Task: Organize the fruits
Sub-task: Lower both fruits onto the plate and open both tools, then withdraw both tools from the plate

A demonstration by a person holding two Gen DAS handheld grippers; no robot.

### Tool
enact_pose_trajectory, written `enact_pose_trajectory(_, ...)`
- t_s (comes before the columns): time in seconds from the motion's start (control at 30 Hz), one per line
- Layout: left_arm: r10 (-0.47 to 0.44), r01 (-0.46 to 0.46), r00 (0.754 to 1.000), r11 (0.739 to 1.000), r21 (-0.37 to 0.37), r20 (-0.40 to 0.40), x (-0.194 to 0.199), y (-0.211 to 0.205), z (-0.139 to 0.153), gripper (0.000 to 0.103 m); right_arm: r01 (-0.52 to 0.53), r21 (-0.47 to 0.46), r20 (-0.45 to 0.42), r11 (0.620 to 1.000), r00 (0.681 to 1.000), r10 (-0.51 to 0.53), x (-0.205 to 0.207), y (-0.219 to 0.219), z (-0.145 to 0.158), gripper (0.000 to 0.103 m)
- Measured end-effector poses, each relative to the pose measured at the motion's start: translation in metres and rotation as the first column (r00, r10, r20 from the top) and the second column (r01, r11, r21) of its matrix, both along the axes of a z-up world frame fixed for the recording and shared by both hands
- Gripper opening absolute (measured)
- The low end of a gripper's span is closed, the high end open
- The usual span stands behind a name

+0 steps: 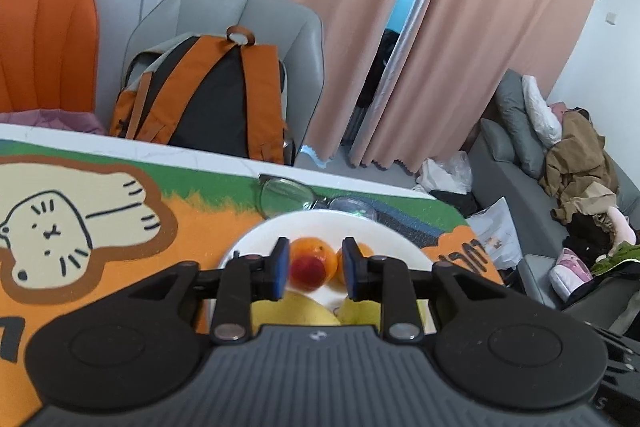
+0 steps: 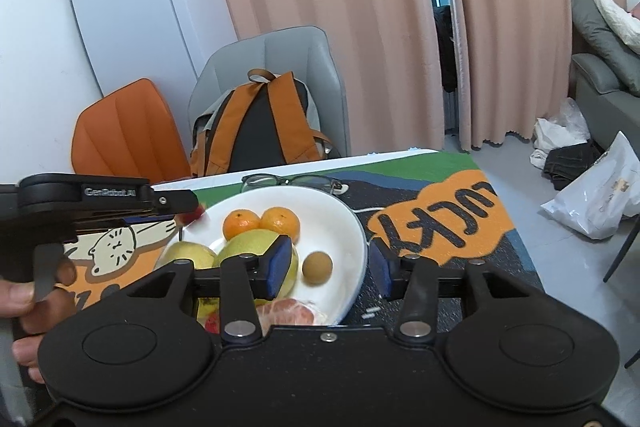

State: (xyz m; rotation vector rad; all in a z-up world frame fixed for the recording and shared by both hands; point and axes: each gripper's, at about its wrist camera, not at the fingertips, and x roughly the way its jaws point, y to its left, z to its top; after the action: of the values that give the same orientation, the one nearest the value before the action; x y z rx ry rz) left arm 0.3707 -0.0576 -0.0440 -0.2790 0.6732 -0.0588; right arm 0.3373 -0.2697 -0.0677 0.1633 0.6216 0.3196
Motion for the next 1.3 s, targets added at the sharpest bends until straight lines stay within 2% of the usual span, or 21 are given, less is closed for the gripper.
enact_pose_trajectory(0.1,0.004,-0.004,1.000,1.000,0.003,-0.007,-0.007,0.003,-0.001,0.035,-0.001,-0.001,-0.006,1.000,1.000,0.001,-0.004,0.001,-0.001,0.045)
enact_pose_trajectory(0.43,0.062,-0.062,0.998,0.998,-0.002,-0.010,-0.039,0.040,0.005,0.041,-0.032,-0.004,0.011,0.999,0.999,0.032,-0.018,0.016,0.009,0.046)
enact_pose_trajectory(0.57,0.082,-0.082,0.997,0.997,0.001,-0.010,-0.052,0.055,0.010,0.048,-0.034,-0.009,0.020,0.999,0.999,0.034,-0.026,0.020,0.014,0.047)
enact_pose_trajectory(0.73,0.096,-0.096,0.995,0.995,0.010,-0.005,-0.069,0.068,0.017,0.050,-0.036,-0.013,0.030,0.999,0.999,0.037,-0.036,0.022,0.020,0.048)
enact_pose_trajectory(1.1,0.096,-0.096,0.995,0.995,0.002,0.018,-0.104,0.086,0.031,0.071,-0.042,-0.026,0.042,0.999,0.998,0.043,-0.054,0.029,0.028,0.051)
enact_pose_trajectory(1.3,0.106,-0.106,0.994,0.994,0.004,0.006,-0.119,0.096,0.032,0.074,-0.050,-0.030,0.044,0.998,0.998,0.051,-0.065,0.034,0.030,0.051)
